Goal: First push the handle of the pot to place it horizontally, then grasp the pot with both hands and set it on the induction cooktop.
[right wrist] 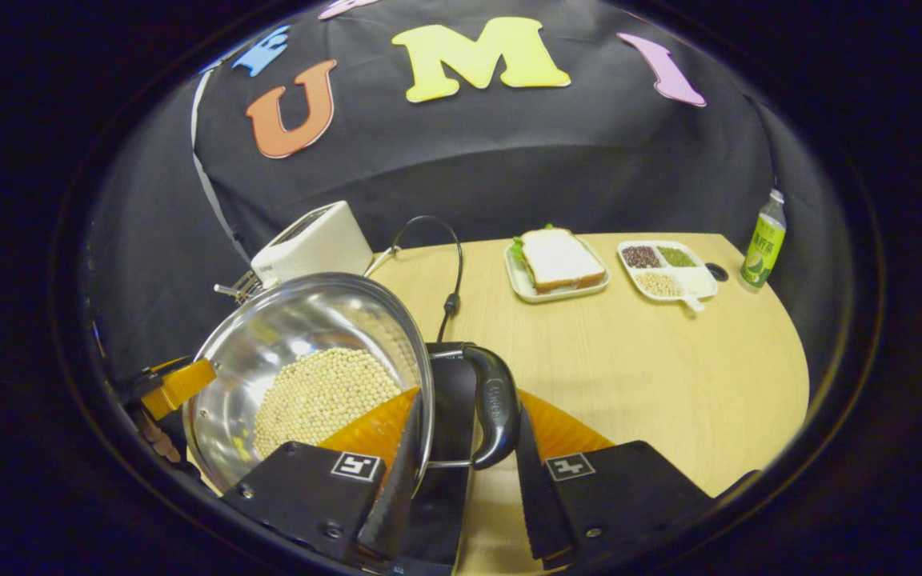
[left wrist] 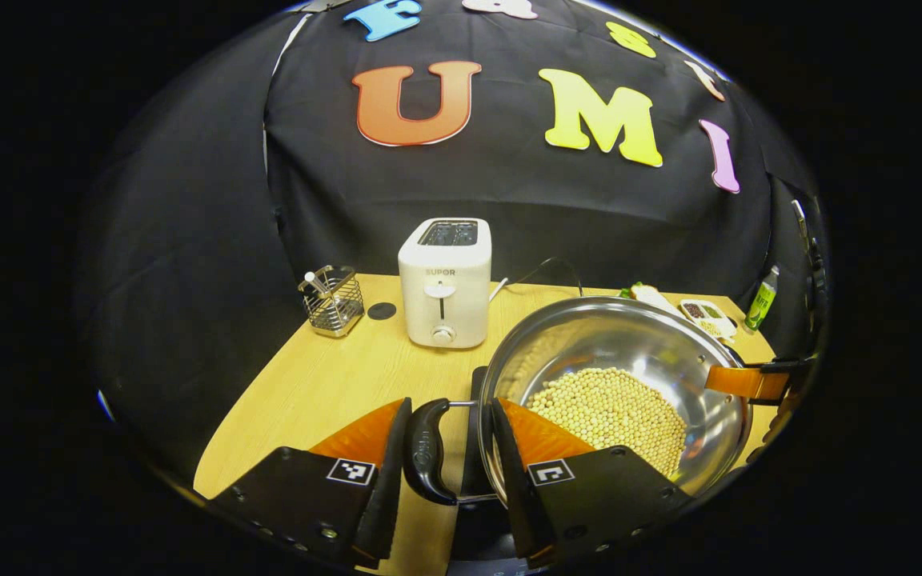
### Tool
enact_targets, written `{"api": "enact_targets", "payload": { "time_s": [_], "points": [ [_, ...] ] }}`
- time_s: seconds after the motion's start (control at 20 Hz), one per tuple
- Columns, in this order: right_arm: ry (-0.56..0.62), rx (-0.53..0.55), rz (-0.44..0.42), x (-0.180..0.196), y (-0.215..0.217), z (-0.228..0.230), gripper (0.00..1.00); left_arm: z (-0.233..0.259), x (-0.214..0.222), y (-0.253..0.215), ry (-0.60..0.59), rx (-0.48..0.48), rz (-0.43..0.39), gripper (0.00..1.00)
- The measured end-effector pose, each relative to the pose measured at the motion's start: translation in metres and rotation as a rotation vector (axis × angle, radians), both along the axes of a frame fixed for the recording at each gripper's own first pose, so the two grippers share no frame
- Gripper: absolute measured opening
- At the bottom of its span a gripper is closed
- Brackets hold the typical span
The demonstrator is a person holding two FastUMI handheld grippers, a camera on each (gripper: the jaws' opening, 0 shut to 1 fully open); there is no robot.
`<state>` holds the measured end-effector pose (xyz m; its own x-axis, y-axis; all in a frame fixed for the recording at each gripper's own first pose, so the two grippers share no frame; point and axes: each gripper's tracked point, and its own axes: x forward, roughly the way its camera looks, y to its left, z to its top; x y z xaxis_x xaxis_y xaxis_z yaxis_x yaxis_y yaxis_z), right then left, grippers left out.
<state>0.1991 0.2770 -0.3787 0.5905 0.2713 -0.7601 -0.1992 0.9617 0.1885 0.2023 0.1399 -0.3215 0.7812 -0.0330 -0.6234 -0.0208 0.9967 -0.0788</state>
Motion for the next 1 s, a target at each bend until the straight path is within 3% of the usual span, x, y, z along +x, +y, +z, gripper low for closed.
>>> {"api": "enact_targets", "payload": {
  "time_s": [0.35, 0.9, 0.95, 1.0],
  "points": [
    [-0.064, 0.019, -0.042, 0.004, 0.002, -0.006, 0.61, -0.016, 0.009, -0.001, -0.039, -0.038, -0.038, 0.55],
    [-0.117, 0.050, -0.068, 0.006, 0.001, -0.003, 0.62, -0.014, 0.012, -0.003, -0.084, -0.053, -0.007, 0.57],
    [-0.117, 0.051, -0.075, 0.004, 0.001, -0.004, 0.62, -0.013, 0.012, -0.003, -0.090, -0.057, -0.004, 0.47],
    [-0.117, 0.052, -0.077, 0.004, 0.001, -0.004, 0.62, -0.013, 0.014, -0.003, -0.096, -0.057, -0.002, 0.58]
  ]
}}
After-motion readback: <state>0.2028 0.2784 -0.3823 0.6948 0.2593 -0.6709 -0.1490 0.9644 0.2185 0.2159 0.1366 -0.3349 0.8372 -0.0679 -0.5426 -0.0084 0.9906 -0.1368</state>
